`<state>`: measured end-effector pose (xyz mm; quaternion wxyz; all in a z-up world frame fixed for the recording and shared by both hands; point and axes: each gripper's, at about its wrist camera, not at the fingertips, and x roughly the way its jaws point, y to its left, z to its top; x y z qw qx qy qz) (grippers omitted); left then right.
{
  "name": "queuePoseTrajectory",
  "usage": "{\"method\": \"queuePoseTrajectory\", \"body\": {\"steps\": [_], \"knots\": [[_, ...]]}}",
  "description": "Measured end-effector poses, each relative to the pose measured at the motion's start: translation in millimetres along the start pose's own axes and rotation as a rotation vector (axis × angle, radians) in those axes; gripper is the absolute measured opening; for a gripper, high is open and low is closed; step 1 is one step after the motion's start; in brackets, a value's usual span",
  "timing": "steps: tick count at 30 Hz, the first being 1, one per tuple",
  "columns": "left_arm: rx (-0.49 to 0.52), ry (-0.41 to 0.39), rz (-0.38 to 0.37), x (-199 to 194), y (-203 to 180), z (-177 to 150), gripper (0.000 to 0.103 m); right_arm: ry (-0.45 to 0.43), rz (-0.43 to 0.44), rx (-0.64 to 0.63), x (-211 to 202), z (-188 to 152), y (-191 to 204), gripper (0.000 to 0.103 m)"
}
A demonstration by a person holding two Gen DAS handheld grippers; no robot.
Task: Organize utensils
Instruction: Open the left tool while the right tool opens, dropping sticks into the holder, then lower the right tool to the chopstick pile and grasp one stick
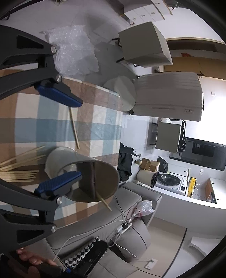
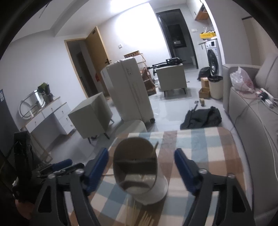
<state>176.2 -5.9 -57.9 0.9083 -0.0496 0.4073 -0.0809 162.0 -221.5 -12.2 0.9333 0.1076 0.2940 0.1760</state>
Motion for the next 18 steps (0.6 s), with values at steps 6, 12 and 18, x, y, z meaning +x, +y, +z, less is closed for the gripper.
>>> {"method": "queuePoseTrajectory", "body": {"steps": [6,12,18], "knots": [[-0.020,0.028,0.048,-7.4,0.9,-22.1,0.085,0.071,-0.021,0.017,-11.6,-27.7,5.9,0.089],[-0.041,0.125,0.077,-4.3,-0.2,-44.2,0.088,0.182,-0.020,0.046,-14.2,-59.1,5.1,0.092],[-0.031,0.192,0.066,-6.3,-5.7,-55.0,0.088,0.314,-0.008,0.134,-5.3,-89.1,-9.7,0.091]]}}
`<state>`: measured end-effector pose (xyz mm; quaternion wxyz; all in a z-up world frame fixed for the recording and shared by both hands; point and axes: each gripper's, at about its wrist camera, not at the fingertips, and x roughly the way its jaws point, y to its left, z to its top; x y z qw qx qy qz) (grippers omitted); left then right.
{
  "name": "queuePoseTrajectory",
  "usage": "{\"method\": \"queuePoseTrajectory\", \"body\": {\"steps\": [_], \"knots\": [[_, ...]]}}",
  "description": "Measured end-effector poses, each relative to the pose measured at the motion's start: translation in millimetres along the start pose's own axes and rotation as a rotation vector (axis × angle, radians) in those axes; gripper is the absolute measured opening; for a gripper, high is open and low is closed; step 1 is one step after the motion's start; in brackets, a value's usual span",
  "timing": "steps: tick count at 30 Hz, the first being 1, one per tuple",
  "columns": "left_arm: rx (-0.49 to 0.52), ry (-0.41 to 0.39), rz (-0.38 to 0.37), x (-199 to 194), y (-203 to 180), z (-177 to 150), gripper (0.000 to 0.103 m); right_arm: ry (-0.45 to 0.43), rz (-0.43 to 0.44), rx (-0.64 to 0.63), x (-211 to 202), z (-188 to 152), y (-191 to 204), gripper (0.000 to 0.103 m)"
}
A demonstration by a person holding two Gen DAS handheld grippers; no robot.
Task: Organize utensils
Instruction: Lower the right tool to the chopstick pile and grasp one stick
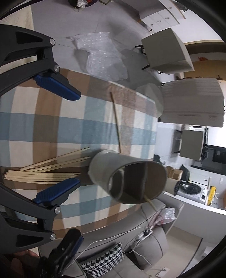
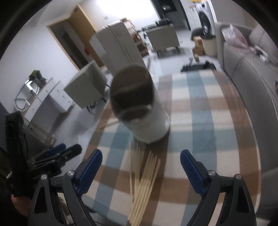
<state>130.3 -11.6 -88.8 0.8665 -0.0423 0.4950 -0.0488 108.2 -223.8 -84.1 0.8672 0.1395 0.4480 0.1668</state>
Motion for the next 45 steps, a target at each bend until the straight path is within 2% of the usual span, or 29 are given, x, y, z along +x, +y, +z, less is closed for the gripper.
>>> {"method": "queuePoseTrajectory", "body": {"steps": [2,6,8,17,25,31,36,40,45], "knots": [[-0.009,0.018,0.000,2.3,0.3,-3.0,0.088,0.040,0.003,0.032,6.7,-5.4,-6.7,0.082],[-0.031,0.051,-0.004,9.5,4.6,-4.8,0.088,0.119,-0.006,0.050,23.5,-10.3,-10.5,0.075],[-0.040,0.064,-0.011,12.4,5.9,-6.5,0.088,0.175,-0.030,0.040,36.6,-14.6,-10.5,0.061],[-0.084,0.118,0.000,30.7,13.7,-4.4,0.088,0.321,-0.108,0.031,84.4,-24.8,-19.8,0.046],[-0.068,0.118,0.022,40.0,19.0,2.9,0.088,0.378,-0.172,-0.004,120.7,-19.9,-22.5,0.025],[-0.079,0.130,0.037,47.7,28.2,6.3,0.088,0.421,-0.228,-0.084,141.0,-22.1,-10.8,0.022],[-0.124,0.161,0.035,54.5,36.7,6.4,0.088,0.415,-0.261,-0.116,142.4,-22.5,-8.0,0.022],[-0.131,0.169,0.037,55.8,37.4,5.3,0.088,0.421,-0.283,-0.118,145.4,-23.9,-7.6,0.012],[-0.128,0.175,0.046,59.0,38.5,4.5,0.088,0.423,-0.305,-0.152,146.7,-27.1,-4.9,0.012]]}}
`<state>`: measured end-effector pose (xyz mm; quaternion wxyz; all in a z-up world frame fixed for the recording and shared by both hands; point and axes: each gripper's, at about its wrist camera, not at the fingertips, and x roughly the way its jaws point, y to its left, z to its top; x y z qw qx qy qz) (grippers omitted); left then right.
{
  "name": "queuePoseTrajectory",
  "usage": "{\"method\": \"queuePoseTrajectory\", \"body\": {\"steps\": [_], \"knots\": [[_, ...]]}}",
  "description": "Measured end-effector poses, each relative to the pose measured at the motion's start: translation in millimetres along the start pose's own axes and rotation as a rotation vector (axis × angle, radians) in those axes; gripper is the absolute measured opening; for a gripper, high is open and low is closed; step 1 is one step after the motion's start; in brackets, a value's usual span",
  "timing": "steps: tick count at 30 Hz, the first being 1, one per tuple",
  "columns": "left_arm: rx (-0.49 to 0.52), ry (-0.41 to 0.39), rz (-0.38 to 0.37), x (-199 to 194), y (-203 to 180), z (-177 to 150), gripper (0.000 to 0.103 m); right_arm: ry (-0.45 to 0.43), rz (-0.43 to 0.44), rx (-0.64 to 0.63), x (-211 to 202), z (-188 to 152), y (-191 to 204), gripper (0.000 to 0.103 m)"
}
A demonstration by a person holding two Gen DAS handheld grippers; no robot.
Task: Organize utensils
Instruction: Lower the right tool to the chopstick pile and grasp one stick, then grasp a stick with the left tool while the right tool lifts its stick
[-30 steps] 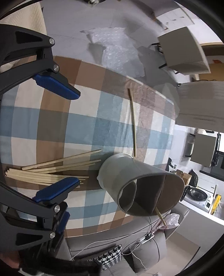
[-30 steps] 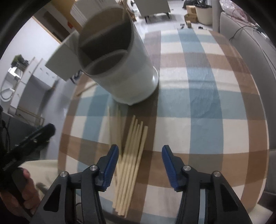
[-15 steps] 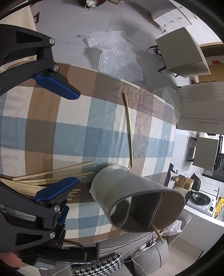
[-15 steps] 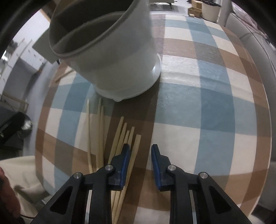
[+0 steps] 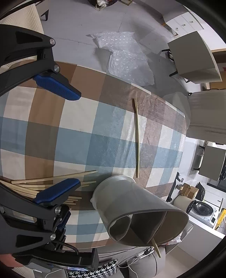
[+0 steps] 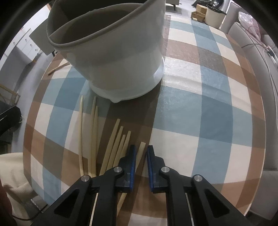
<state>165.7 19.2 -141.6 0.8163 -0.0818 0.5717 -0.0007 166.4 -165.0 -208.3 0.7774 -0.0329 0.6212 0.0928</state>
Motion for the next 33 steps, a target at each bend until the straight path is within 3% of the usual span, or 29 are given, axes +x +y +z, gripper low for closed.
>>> {"method": "queuePoseTrajectory", "body": {"steps": [7,11,21,25,33], "knots": [[-0.002,0.017,0.012,4.8,1.3,-0.1,0.088,-0.034,-0.022,-0.037,1.4,-4.0,17.4,0.015],[-0.003,0.039,0.019,11.0,0.4,0.0,0.088,-0.051,-0.003,-0.023,-0.4,-11.9,19.7,0.006],[0.015,0.128,-0.030,36.5,-17.4,1.2,0.088,-0.154,0.157,0.185,-34.0,-11.2,-31.8,0.004],[0.026,0.141,-0.025,44.0,-27.4,2.8,0.088,-0.197,0.258,0.307,-48.8,-14.6,-58.9,0.004],[-0.002,0.176,0.005,63.4,-36.1,8.0,0.083,-0.249,0.348,0.415,-70.8,0.9,-96.2,0.004]]}}
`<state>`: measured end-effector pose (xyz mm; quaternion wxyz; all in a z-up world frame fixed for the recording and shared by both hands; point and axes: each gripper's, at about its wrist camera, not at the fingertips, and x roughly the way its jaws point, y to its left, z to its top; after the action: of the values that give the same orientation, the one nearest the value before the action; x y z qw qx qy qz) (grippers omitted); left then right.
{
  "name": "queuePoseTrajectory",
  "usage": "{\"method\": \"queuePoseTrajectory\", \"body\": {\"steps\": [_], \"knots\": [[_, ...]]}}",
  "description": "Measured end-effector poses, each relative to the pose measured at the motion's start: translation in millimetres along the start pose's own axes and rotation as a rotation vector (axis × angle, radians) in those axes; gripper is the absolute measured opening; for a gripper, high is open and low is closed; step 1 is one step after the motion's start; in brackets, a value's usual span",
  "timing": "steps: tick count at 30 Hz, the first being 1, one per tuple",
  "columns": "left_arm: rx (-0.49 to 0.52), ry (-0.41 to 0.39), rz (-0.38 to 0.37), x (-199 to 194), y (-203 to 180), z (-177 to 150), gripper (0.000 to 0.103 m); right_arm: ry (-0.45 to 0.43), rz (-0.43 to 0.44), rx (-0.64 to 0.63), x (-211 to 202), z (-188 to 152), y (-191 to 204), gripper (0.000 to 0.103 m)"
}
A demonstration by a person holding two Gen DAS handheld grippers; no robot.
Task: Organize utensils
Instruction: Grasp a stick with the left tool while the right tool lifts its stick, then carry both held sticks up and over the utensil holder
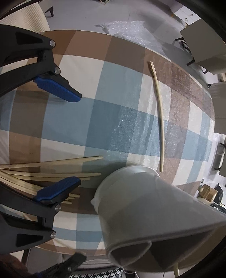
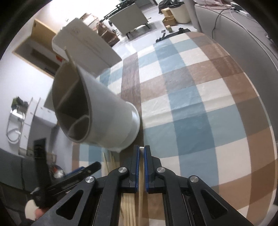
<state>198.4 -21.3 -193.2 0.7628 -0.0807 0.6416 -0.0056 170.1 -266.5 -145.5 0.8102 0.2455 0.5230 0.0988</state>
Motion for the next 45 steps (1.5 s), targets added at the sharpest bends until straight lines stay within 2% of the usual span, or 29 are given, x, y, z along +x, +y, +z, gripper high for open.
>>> {"method": "queuePoseTrajectory", "body": {"steps": [6,7,9,12,13,15,17,18,24,28,34,39,45], "knots": [[-0.005,0.019,0.046,10.2,-5.5,1.4,0.072,-0.021,0.038,0.033,-7.4,8.8,-11.8,0.004],[-0.019,0.016,0.085,9.9,-7.5,2.3,0.069,-0.024,0.041,0.031,-7.8,9.1,-11.8,0.004],[-0.011,0.013,0.084,9.1,-11.5,3.2,0.066,-0.031,0.041,0.021,-10.3,9.9,-10.2,0.004],[0.033,-0.005,0.126,7.6,-19.8,2.5,0.050,-0.039,0.039,0.012,-12.5,11.0,-10.2,0.004],[0.053,-0.009,0.148,7.6,-22.8,2.1,0.041,-0.041,0.039,0.013,-13.4,10.9,-10.5,0.004],[0.087,-0.021,0.117,7.2,-29.0,0.1,0.027,-0.045,0.038,0.017,-13.7,11.6,-11.7,0.004],[0.098,-0.023,0.104,4.6,-29.9,-2.9,0.006,-0.047,0.041,0.020,-14.3,12.1,-12.2,0.004],[0.100,-0.026,0.096,3.8,-29.7,-4.0,0.003,-0.049,0.040,0.019,-14.7,12.1,-11.6,0.004],[0.077,-0.053,0.046,-3.9,-26.5,-7.6,0.000,-0.064,0.038,-0.007,-18.2,12.6,-3.9,0.004],[0.076,-0.111,0.003,-19.1,-21.2,-6.0,0.000,-0.085,0.040,-0.038,-22.9,12.9,5.6,0.004],[0.034,-0.213,-0.108,-59.3,-8.8,-14.3,0.000,-0.144,0.032,-0.123,-39.4,6.2,26.2,0.004],[0.042,-0.333,-0.149,-100.2,-9.6,-32.4,0.000,-0.195,0.036,-0.176,-57.8,-5.6,40.7,0.004],[0.079,-0.383,-0.179,-121.5,-8.0,-33.9,0.000,-0.253,0.028,-0.251,-79.8,-22.8,58.5,0.004]]}}
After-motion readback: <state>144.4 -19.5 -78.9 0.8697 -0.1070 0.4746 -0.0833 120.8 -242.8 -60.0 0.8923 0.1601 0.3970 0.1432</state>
